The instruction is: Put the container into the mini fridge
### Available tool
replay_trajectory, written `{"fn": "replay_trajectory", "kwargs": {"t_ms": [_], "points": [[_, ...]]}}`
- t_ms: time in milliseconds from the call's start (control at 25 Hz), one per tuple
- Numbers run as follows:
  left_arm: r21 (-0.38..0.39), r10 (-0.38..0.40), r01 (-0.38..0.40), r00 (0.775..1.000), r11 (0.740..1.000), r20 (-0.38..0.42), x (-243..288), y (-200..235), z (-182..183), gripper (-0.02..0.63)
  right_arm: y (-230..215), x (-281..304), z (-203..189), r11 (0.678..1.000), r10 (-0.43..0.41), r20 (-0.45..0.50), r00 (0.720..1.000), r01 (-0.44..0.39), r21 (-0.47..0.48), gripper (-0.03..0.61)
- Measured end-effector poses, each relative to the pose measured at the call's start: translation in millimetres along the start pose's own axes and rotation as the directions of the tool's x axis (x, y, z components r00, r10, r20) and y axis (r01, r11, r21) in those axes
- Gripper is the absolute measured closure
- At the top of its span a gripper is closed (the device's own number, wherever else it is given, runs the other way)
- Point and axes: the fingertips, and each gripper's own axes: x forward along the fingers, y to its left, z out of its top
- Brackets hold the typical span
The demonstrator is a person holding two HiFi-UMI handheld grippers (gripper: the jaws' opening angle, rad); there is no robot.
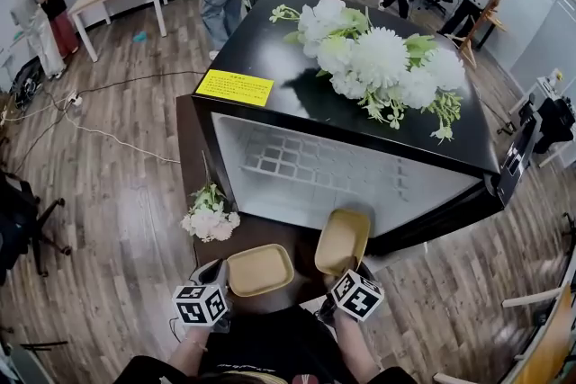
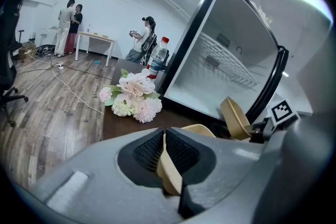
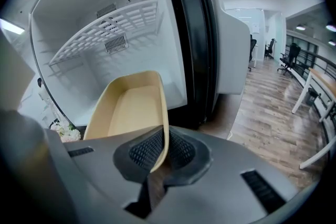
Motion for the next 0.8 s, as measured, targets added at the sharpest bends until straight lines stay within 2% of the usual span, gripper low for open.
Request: {"fn": "replay_trajectory", "kwargs": {"t_ms": [440,800], "points": [[-0.001,-0.059,0.059,0.998,0.998,0.025,3.2,-11.0,3.7,0.604,5.8,19.6,28.3,1.0,-0.01,0.013,1.0,0.01,-0.026,0.557],[-0.019,-0.051,0.051,0.998,0.998,0.029,4.6,-9.0,3.0,0.604,4.4,39.3,48.5,0.999,-0.041,0.024,0.999,0.041,-0.03,0.557]]}}
